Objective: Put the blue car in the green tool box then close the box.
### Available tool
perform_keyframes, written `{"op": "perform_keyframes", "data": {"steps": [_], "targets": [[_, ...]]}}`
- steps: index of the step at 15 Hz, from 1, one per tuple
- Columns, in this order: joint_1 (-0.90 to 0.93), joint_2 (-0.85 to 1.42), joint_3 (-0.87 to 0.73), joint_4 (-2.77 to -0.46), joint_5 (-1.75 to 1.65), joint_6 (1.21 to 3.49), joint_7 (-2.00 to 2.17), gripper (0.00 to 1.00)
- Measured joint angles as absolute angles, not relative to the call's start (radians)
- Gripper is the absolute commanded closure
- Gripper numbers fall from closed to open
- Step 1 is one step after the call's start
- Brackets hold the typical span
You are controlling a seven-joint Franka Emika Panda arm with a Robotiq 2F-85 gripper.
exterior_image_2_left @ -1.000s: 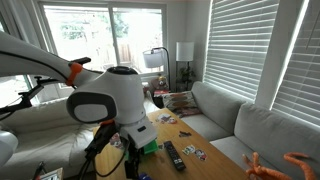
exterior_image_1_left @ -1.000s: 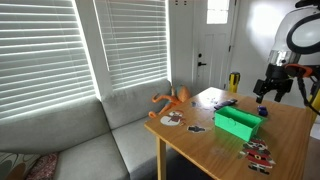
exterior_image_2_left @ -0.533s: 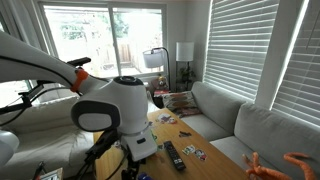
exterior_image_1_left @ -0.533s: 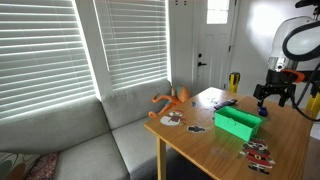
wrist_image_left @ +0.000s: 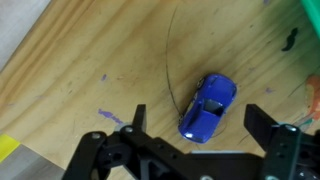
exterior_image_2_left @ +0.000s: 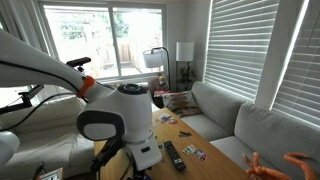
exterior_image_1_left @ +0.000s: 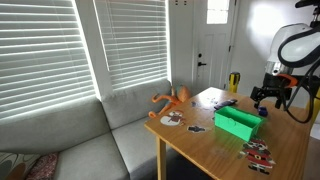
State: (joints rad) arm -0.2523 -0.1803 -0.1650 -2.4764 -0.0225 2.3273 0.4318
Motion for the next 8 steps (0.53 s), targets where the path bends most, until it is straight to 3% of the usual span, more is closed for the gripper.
{"op": "perform_keyframes", "data": {"steps": [2,8], "targets": [[-0.252,-0.164,-0.167,-2.467,-0.022,2.328,0.449,0.3],[-0.252,-0.137,-0.171,-2.443,-0.022,2.326,0.496,0.72]]}}
